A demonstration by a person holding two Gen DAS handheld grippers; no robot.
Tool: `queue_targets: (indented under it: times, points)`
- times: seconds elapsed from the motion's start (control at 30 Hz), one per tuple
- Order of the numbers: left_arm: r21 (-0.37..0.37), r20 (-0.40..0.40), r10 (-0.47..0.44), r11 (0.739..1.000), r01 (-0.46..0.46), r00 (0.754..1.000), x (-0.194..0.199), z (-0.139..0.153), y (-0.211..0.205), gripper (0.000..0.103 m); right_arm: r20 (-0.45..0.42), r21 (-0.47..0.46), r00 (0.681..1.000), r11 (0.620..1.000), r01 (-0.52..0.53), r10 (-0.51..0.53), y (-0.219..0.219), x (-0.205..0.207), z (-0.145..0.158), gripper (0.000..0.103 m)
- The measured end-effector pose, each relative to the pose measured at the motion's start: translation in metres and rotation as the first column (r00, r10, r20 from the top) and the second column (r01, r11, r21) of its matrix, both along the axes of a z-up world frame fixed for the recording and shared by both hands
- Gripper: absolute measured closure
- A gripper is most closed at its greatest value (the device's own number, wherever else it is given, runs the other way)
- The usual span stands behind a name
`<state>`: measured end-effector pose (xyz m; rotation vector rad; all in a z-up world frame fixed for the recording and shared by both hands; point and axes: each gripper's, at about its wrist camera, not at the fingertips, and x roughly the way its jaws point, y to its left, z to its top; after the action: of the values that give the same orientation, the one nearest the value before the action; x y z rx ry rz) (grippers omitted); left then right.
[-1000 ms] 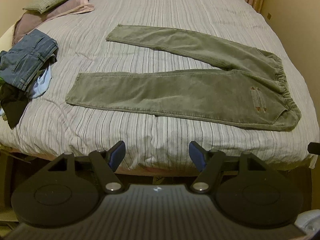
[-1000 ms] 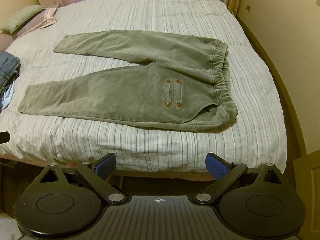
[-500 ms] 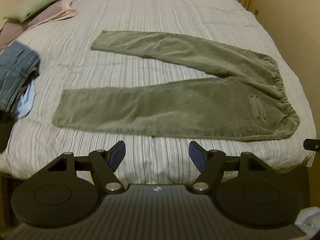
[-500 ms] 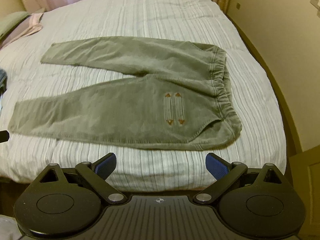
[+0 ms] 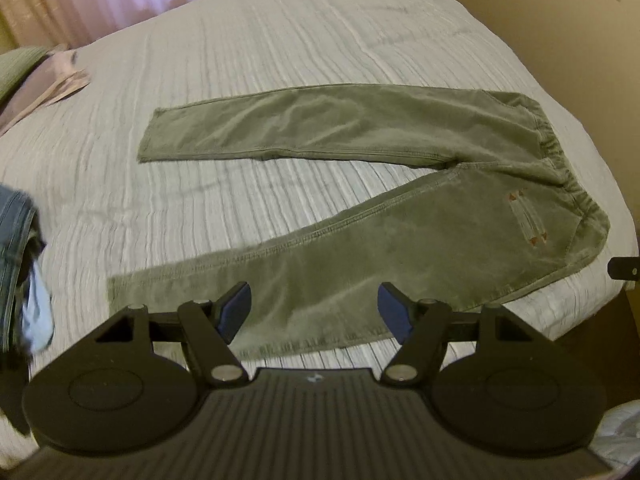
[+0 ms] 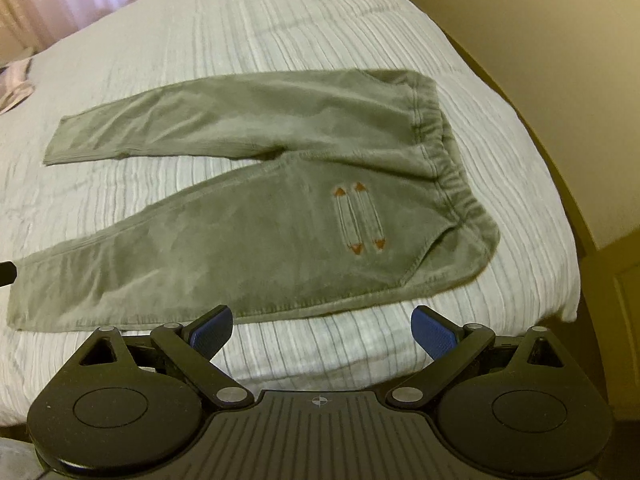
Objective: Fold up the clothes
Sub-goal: 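Move both grippers to the outer edge of one trouser leg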
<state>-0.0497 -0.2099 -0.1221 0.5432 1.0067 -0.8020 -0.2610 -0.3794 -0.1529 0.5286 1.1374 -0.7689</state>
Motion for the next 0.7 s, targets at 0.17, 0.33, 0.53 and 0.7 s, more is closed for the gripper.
queue_targets:
  times: [0.17, 0.33, 0.53, 0.7]
  points:
    - [-0.004, -0.042, -0.066, 0.998, 0.065, 0.997, 0.016, -0.015, -0.01, 0.037, -0.041, 0.015, 0.998, 0.999, 0.05, -0.049, 0.0, 0.005, -0.01, 0.005]
    - [-0.008, -0.069, -0.089, 0.996, 0.089, 0.994, 0.029, -0.029, -0.018, 0.037, -0.071, 0.011, 0.995, 0.997, 0.071, -0.07, -0.005, 0.012, -0.019, 0.005]
    - [0.004, -0.079, -0.089, 0.996, 0.089, 0.993, 0.044, -0.046, -0.029, 0.037, -0.032, -0.028, 0.995, 0.995, 0.092, -0.093, -0.026, 0.009, -0.029, 0.005]
    - [0.003, -0.069, -0.07, 0.998, 0.07, 0.995, 0.055, -0.051, -0.038, 0.037, 0.035, -0.049, 0.993, 0.992, 0.114, -0.113, -0.067, 0.009, -0.031, 0.005]
